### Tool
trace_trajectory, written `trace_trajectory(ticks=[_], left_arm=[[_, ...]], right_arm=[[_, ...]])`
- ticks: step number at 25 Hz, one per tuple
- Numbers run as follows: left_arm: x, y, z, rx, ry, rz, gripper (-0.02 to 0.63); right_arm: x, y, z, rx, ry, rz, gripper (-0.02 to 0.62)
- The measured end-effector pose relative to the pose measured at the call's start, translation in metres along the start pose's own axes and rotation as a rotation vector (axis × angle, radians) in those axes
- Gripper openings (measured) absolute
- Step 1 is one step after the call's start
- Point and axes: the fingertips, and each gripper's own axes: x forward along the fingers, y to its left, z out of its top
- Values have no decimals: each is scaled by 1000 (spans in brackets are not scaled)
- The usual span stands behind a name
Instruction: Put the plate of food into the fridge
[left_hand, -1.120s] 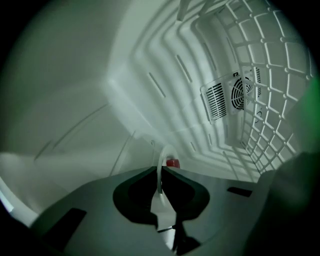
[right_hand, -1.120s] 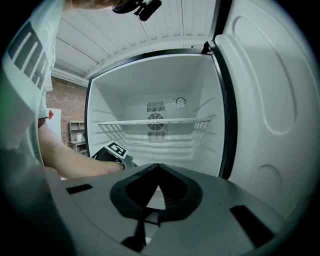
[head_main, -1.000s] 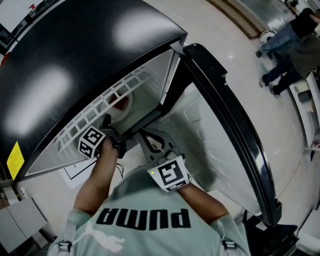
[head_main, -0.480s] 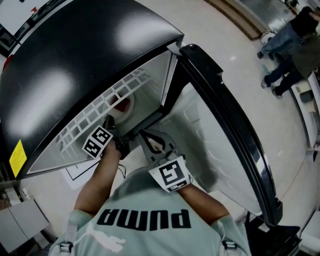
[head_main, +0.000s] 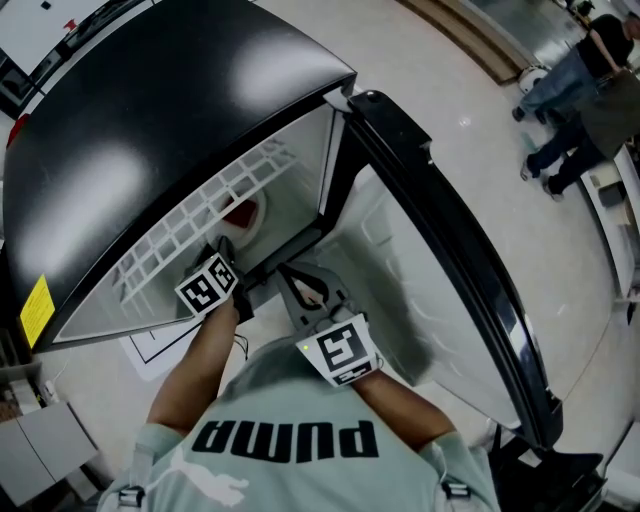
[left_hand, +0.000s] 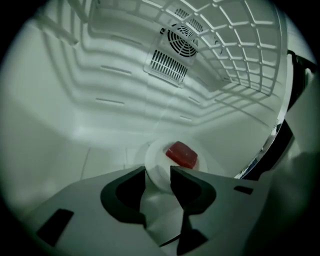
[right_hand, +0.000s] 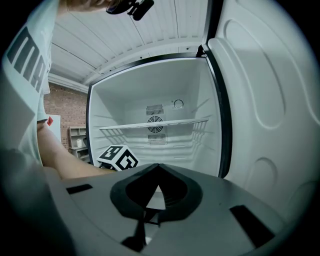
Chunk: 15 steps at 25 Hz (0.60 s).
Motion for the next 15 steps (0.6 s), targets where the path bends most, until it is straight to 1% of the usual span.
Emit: trace_trajectory(ticks=[3,9,15], left_arm=[[0,1,-3,44,16,14,140],[0,2,-9,89,45,25,149],[-5,5,-8,163,41,54,150]], right_arm=[[-2,1,0,0,-3,1,5],[-4,6,4,5,-9,11,5],[-6,12,6,-14,-22,15,5]])
